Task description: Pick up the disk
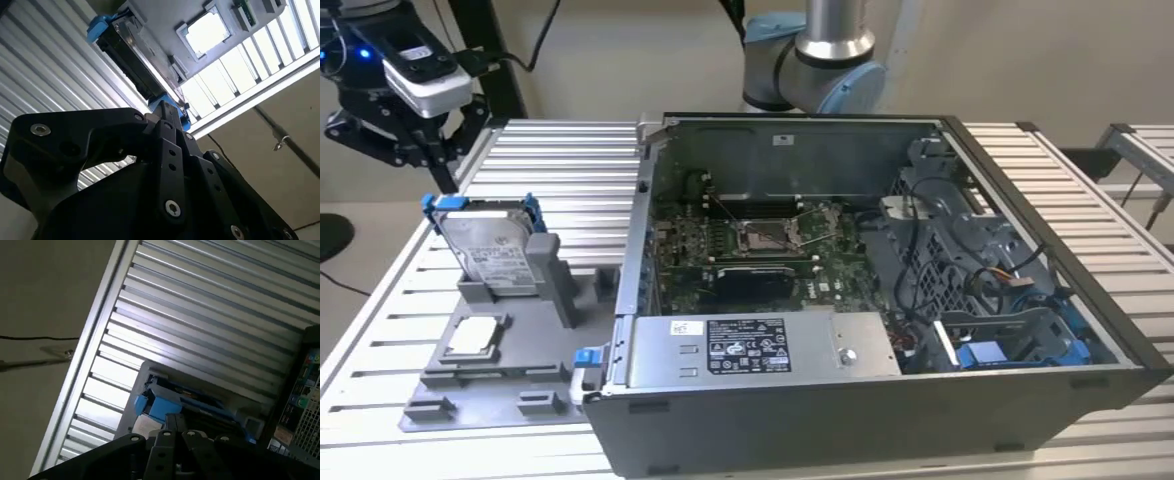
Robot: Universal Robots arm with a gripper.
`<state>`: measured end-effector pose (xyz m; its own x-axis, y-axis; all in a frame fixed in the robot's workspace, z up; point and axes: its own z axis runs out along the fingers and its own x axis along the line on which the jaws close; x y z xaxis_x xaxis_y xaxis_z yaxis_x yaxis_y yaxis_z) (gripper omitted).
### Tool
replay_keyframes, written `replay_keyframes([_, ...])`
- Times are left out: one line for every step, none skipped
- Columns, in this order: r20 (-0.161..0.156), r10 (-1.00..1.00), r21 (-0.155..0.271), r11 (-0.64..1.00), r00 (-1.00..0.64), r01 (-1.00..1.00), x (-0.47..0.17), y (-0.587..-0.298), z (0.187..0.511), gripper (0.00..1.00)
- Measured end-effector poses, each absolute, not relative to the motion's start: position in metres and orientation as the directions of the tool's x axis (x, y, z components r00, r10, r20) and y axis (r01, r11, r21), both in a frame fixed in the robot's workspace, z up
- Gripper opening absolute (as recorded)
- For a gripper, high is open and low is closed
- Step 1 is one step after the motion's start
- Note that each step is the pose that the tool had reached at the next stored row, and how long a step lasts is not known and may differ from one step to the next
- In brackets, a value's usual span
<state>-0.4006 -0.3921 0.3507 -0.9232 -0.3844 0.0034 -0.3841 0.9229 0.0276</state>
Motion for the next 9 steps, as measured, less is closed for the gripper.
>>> replay_keyframes([0.004,-0.400,0.027,0.916,-0.916,-0.400,-0.4006,-0.3921,0.3507,0.00])
replay_keyframes([0.004,-0.417,0.026,0.909,-0.909,-0.417,-0.4006,-0.3921,0.3507,0.00])
replay_keyframes([0.004,-0.434,0.025,0.901,-0.901,-0.434,-0.4006,-0.3921,0.3507,0.00])
replay_keyframes([0.005,-0.450,0.024,0.893,-0.893,-0.450,-0.4006,-0.3921,0.3507,0.00])
replay_keyframes([0.006,-0.466,0.023,0.885,-0.885,-0.466,-0.4007,-0.3921,0.3507,0.00])
replay_keyframes([0.006,-0.482,0.022,0.876,-0.876,-0.481,-0.4007,-0.3921,0.3507,0.00])
replay_keyframes([0.007,-0.498,0.020,0.867,-0.867,-0.498,-0.4007,-0.3921,0.3507,0.00])
replay_keyframes([0.008,-0.513,0.018,0.858,-0.858,-0.513,-0.4007,-0.3920,0.3507,0.00])
replay_keyframes([0.010,-0.529,0.016,0.849,-0.849,-0.529,-0.4008,-0.3921,0.3507,0.00])
